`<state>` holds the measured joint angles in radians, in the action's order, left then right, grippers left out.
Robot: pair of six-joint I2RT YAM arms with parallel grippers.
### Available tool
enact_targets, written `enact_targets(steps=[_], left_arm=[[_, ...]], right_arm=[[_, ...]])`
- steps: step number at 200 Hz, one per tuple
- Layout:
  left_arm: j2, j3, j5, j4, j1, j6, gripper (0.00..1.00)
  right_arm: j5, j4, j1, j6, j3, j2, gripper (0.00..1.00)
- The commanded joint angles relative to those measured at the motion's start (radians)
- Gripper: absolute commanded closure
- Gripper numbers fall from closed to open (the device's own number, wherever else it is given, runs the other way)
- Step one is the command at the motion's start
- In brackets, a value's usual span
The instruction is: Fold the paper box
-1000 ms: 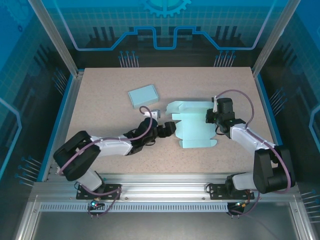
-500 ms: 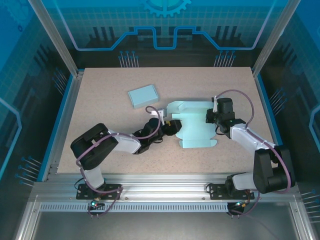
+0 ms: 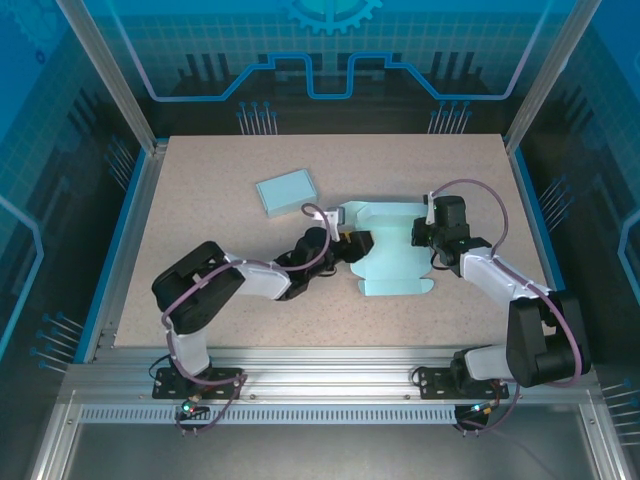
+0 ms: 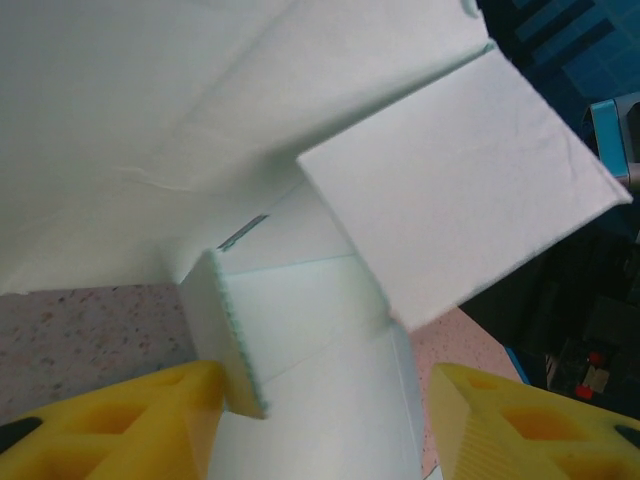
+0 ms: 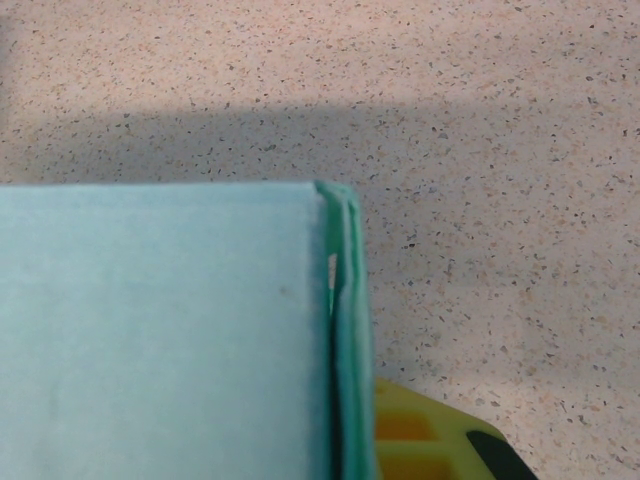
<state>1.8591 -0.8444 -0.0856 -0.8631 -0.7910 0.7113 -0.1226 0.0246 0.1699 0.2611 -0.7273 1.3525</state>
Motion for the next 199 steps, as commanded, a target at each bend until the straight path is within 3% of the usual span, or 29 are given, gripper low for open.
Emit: enact_targets(steps=[1,57,94,154,199], left_arm=[[0.05,-0.059,0.039,-0.035,0.002,-0.027,0.42],[0.102,-0.102,0.051,-0.05,0.002,-0.038,0.51],[0.05,-0.026,0.049,-0.071,-0.001,-0.07,0.5],[-0.164,0.205,0.029,-0.076,-0.052,-0.142,0.42],[-0.405,0.318,-0.106,0.023,-0.071,-0.218,0.41]], right_arm=[[0.015,-0.026,0.012,0.007,-0.017,0.002,1.0],[0.015,-0.024,0.011,0.007,-0.017,0.002,1.0],[0.006,-0.023,0.013,0.006,-0.018,0.006,1.0],[0.002,-0.021,0.012,0.006,-0.021,0.008,1.0],[0.008,-0.021,0.013,0.007,-0.02,0.007,1.0]])
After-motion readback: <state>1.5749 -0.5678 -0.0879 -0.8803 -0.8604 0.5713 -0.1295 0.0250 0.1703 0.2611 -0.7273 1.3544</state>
